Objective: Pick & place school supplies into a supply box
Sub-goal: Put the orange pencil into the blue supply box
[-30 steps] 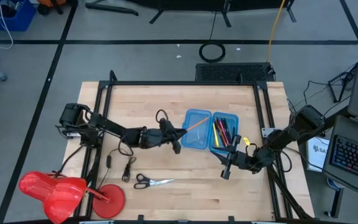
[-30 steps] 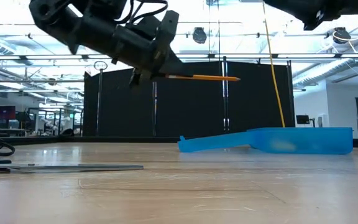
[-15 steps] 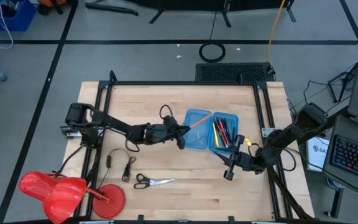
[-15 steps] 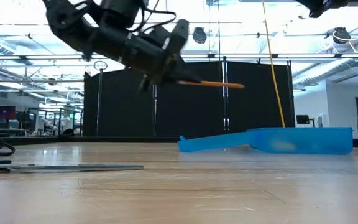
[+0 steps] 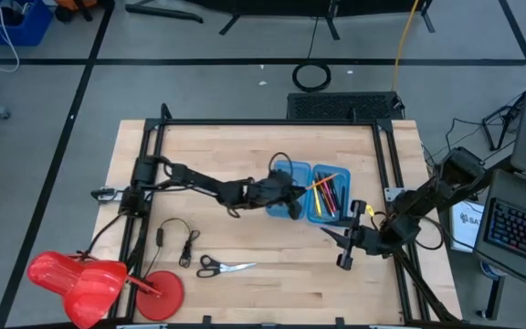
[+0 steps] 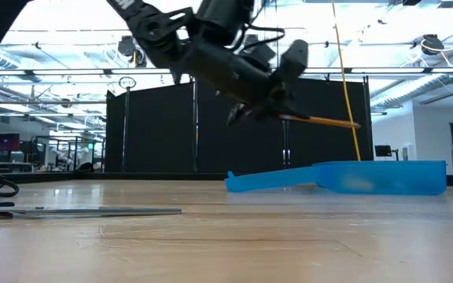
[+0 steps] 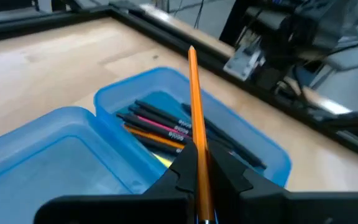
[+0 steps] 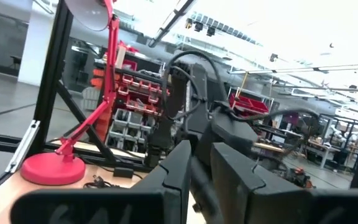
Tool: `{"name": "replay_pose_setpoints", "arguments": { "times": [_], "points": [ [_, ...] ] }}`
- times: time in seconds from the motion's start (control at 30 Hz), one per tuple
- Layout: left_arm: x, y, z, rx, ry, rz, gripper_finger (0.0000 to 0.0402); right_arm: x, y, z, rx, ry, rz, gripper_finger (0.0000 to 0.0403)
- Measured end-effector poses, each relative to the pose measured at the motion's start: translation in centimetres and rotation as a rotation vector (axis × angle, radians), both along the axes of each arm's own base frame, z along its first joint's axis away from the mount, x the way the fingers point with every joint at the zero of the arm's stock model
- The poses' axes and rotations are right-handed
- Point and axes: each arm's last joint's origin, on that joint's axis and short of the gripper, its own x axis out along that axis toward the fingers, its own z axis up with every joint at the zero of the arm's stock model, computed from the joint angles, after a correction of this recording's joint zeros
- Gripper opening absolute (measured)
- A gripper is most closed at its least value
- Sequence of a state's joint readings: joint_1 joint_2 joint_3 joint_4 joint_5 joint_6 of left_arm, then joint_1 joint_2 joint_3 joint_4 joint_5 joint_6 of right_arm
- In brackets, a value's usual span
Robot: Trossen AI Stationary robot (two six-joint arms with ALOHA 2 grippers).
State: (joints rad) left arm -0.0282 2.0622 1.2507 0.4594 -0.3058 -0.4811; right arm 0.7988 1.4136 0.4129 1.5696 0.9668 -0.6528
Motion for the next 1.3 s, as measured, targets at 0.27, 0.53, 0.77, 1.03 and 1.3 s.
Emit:
{"name": "replay_pose_setpoints", "arguments": {
  "times": [0.27,0.53,0.77,1.03,1.3],
  "points": [
    [2.6,-0.6,-1.9,0.015,0.113,0.012,0.0018,0.0,0.0,0.0,-0.011,0.002,-0.002,0.0052],
    [2.8,-1.1,-2.9,-0.002,0.132,0.093,0.0018,0.0,0.0,0.0,-0.011,0.002,-0.002,0.0052],
    [2.9,-0.8,-2.6,-0.021,0.1,0.083,0.0018,0.0,0.0,0.0,0.002,-0.001,0.002,0.0052],
    [3.0,-0.7,-2.5,-0.049,0.065,0.097,0.0018,0.0,0.0,0.0,0.005,-0.001,0.002,0.0052],
    [3.1,-0.5,-2.3,-0.075,0.031,0.109,0.0018,0.0,0.0,0.0,0.005,0.0,-0.002,0.0052]
  ]
}}
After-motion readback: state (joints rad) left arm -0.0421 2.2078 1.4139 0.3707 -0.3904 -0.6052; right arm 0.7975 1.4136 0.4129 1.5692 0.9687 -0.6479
